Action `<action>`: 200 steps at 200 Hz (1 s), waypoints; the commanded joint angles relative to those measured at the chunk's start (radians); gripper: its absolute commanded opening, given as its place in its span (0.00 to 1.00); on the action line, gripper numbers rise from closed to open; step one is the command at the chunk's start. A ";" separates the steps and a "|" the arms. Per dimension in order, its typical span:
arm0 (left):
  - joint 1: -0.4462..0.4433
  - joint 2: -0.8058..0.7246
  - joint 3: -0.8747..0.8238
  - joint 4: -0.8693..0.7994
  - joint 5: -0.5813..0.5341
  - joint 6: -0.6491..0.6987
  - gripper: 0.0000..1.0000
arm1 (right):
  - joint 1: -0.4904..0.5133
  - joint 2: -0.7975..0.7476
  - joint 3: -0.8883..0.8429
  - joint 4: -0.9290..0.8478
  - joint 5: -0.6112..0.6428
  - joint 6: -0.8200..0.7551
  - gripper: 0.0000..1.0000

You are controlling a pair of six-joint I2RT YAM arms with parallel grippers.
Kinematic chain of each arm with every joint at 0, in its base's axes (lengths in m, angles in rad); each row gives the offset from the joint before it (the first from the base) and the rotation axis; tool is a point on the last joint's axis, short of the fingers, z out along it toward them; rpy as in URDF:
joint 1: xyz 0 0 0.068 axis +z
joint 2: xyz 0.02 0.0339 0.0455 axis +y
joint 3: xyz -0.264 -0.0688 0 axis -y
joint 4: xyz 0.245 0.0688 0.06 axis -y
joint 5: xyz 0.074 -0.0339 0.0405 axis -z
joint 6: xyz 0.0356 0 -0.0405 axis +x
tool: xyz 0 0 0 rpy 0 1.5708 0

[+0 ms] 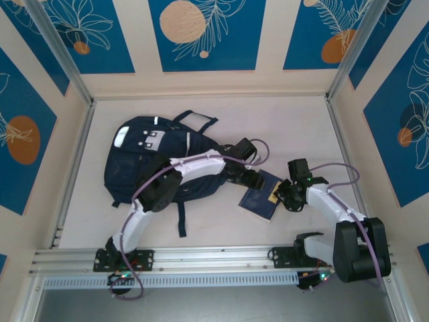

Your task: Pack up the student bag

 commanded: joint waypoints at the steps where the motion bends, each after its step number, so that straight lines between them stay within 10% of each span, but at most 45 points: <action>1: -0.015 0.041 0.025 0.016 0.109 0.004 0.64 | 0.003 0.032 -0.003 0.016 -0.021 -0.012 0.29; 200: 0.015 -0.098 -0.150 0.465 0.515 -0.321 0.34 | 0.014 0.047 -0.005 0.038 -0.040 -0.012 0.24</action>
